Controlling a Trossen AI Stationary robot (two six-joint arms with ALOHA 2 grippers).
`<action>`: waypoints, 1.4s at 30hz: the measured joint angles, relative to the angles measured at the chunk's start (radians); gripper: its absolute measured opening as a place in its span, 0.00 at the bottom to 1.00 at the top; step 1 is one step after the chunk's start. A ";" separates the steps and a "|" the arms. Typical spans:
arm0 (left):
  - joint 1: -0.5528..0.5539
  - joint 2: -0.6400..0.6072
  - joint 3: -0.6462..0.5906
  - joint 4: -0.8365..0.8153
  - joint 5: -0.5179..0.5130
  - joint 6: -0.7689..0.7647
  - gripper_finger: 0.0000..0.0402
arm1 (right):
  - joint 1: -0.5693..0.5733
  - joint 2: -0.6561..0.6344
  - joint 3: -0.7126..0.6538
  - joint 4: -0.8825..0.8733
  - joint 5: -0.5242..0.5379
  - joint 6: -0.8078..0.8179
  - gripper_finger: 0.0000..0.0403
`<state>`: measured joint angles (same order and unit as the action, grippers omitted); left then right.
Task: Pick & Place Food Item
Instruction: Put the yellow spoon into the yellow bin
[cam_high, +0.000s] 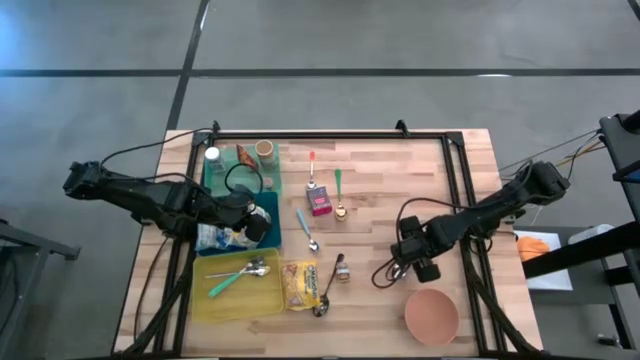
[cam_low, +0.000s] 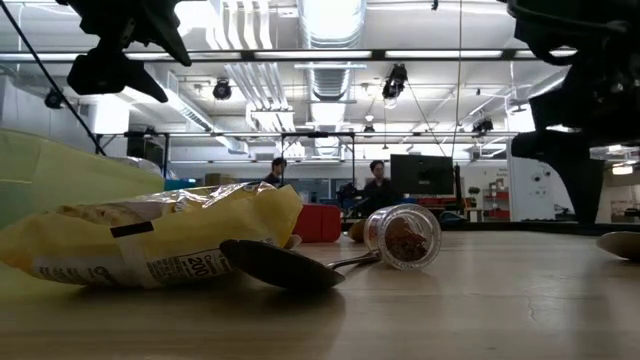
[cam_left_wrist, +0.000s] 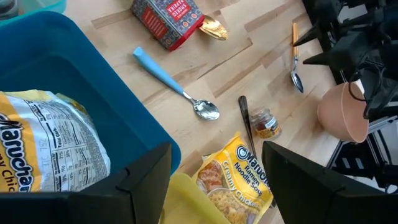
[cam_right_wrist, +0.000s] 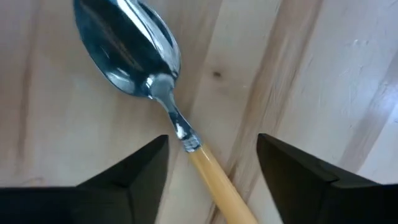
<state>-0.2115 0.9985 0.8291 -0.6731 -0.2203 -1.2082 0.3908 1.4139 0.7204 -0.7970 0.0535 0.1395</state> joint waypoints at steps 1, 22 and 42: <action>0.000 0.000 0.000 0.000 0.000 0.000 0.64 | 0.000 0.000 -0.008 0.002 0.006 -0.005 0.54; 0.001 0.000 -0.001 -0.004 0.001 0.012 0.64 | 0.097 0.011 -0.019 0.018 0.061 -0.008 0.39; 0.002 0.000 -0.001 -0.004 0.011 0.004 0.64 | 0.100 0.114 -0.008 0.040 0.070 -0.018 0.07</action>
<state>-0.2100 0.9985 0.8280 -0.6770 -0.2092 -1.2040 0.4911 1.5284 0.7124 -0.7574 0.1234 0.1216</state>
